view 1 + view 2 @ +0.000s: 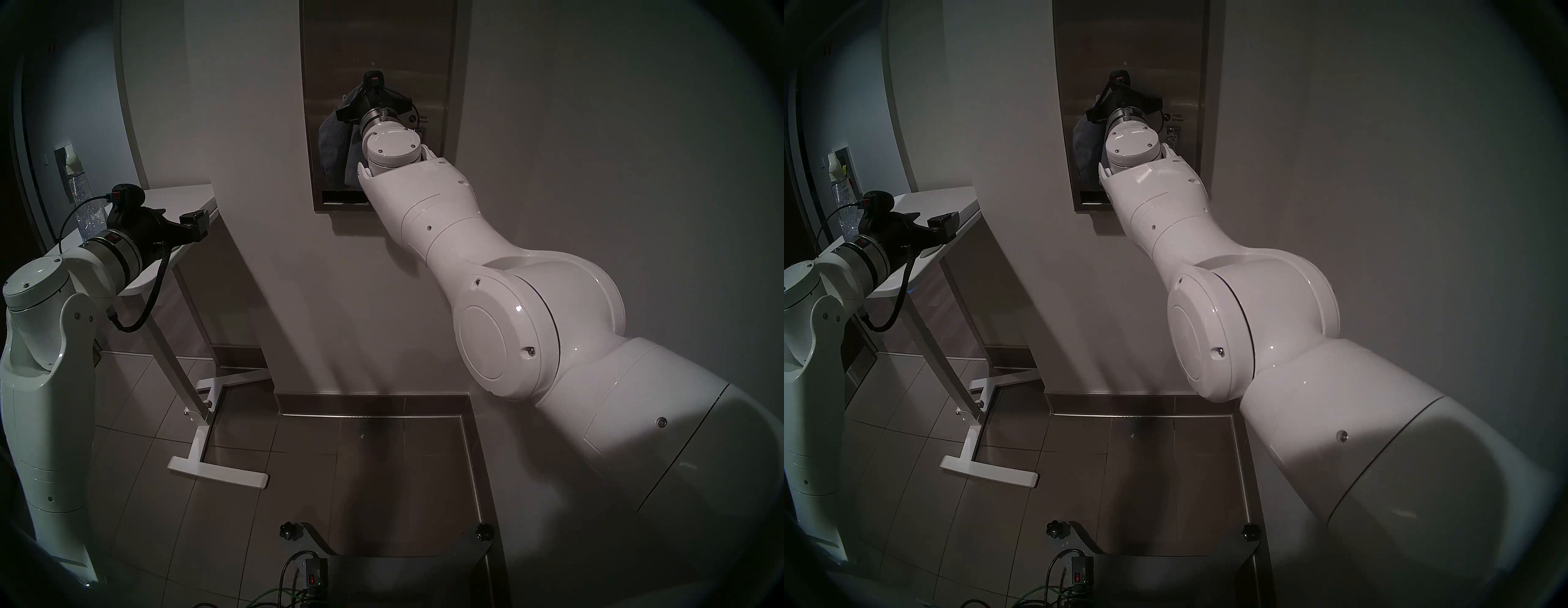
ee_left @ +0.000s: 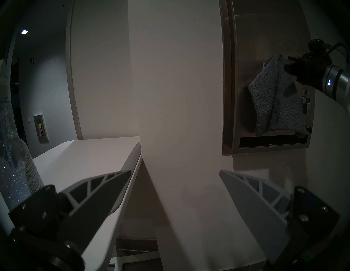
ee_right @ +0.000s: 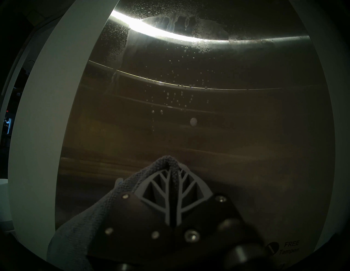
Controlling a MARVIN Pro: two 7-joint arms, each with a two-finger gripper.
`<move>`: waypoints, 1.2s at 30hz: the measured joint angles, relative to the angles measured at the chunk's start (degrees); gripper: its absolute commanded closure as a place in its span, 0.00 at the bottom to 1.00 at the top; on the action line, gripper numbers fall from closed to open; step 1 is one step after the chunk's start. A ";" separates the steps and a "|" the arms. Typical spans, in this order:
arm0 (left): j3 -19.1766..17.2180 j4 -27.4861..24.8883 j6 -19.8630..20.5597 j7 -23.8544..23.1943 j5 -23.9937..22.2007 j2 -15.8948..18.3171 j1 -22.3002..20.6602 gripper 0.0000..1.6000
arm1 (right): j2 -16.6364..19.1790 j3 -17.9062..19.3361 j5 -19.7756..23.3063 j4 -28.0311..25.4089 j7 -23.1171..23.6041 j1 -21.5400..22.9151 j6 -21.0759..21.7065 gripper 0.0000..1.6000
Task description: Pick up the cloth and wipe the surface
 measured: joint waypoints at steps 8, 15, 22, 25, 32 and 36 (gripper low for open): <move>0.03 0.00 0.01 0.21 -0.29 0.16 0.02 0.00 | -1.77 0.03 0.00 4.08 -1.10 2.48 0.77 1.00; 0.06 0.00 0.01 0.39 -0.51 0.32 0.02 0.00 | -1.76 0.08 -0.06 6.84 -1.30 4.05 -0.01 1.00; 0.10 0.00 0.01 0.57 -0.74 0.48 0.04 0.00 | -1.02 0.13 -0.44 8.83 -0.19 4.87 -2.10 1.00; 0.11 0.00 0.02 0.64 -0.82 0.54 0.05 0.00 | -0.69 0.22 -0.60 9.17 0.43 4.97 -2.76 1.00; 0.18 0.00 0.04 0.83 -1.08 0.65 0.11 0.00 | -0.29 1.77 -0.96 9.90 1.26 5.15 -4.20 1.00; 0.21 0.02 0.06 0.93 -1.21 0.69 0.15 0.00 | -0.25 3.03 -0.95 10.16 1.34 5.24 -4.72 1.00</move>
